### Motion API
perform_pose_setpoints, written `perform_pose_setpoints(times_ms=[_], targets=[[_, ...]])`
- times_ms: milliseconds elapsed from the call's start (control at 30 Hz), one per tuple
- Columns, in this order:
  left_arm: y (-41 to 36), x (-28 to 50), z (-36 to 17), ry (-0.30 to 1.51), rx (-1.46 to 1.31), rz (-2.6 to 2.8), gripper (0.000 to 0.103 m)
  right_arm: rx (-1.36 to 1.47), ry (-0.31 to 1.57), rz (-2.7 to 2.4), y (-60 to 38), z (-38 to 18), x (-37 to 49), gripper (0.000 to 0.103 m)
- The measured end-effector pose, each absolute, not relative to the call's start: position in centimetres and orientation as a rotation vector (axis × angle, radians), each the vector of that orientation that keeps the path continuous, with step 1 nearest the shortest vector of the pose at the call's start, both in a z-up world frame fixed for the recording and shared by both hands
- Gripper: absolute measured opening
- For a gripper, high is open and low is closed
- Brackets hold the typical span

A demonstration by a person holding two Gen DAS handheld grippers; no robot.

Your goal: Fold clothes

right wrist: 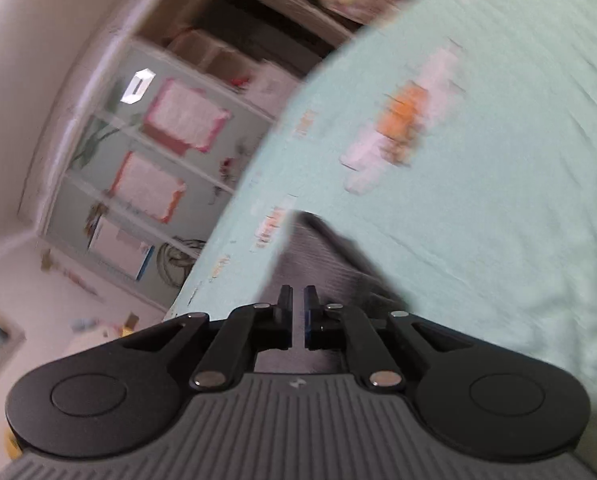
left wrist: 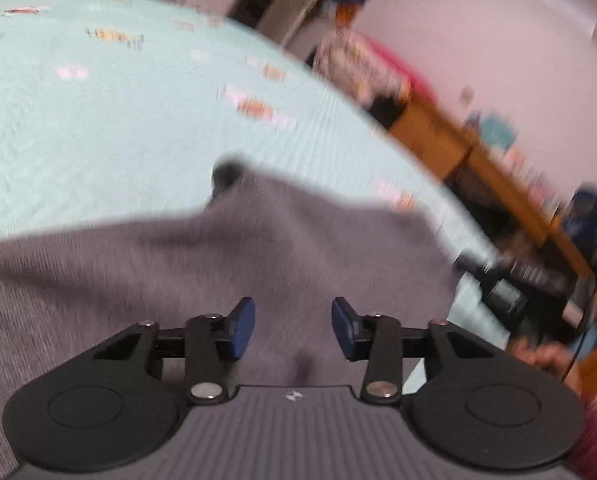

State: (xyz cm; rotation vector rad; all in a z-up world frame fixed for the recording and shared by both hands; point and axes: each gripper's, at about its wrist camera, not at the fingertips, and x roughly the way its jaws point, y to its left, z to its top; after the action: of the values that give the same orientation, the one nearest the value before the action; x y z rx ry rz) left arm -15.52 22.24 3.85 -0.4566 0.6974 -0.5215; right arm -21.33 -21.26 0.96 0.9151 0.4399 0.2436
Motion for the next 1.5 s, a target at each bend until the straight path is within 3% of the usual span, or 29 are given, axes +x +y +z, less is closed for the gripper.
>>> perform_pose_setpoints(times_ms=[67, 233, 500, 567, 767, 967, 1300, 1500], targets=[[23.4, -14.7, 4.7, 0.66, -0.554, -0.522, 0.058, 0.867, 0.461, 0.328, -19.2, 2.0, -19.9, 0.006], [25.1, -9.3, 4.2, 0.726, -0.76, -0.535, 0.058, 0.852, 0.591, 0.604, -12.1, 1.3, -15.6, 0.006], [25.5, -3.2, 1.9, 0.911, -0.866, -0.608, 0.06, 0.749, 0.774, 0.816, -3.5, -1.9, -14.0, 0.006], [25.3, -2.2, 0.9, 0.961, -0.907, -0.631, 0.062, 0.686, 0.782, 0.824, -3.0, -2.7, -14.7, 0.0], [25.7, -0.8, -0.9, 1.048, -1.091, -0.719, 0.074, 0.662, 0.753, 0.856, -3.3, -3.3, -15.3, 0.0], [26.7, 0.4, -2.7, 1.184, -1.276, -0.722, 0.075, 0.675, 0.74, 0.873, -3.8, -3.2, -15.7, 0.0], [26.0, 4.7, -0.8, 1.159, -1.217, -0.589, 0.071, 0.634, 0.728, 0.863, -3.7, -3.4, -16.2, 0.0], [25.8, 3.3, -0.7, 1.157, -1.148, -0.638, 0.071, 0.646, 0.731, 0.869, -3.6, -3.8, -15.9, 0.0]])
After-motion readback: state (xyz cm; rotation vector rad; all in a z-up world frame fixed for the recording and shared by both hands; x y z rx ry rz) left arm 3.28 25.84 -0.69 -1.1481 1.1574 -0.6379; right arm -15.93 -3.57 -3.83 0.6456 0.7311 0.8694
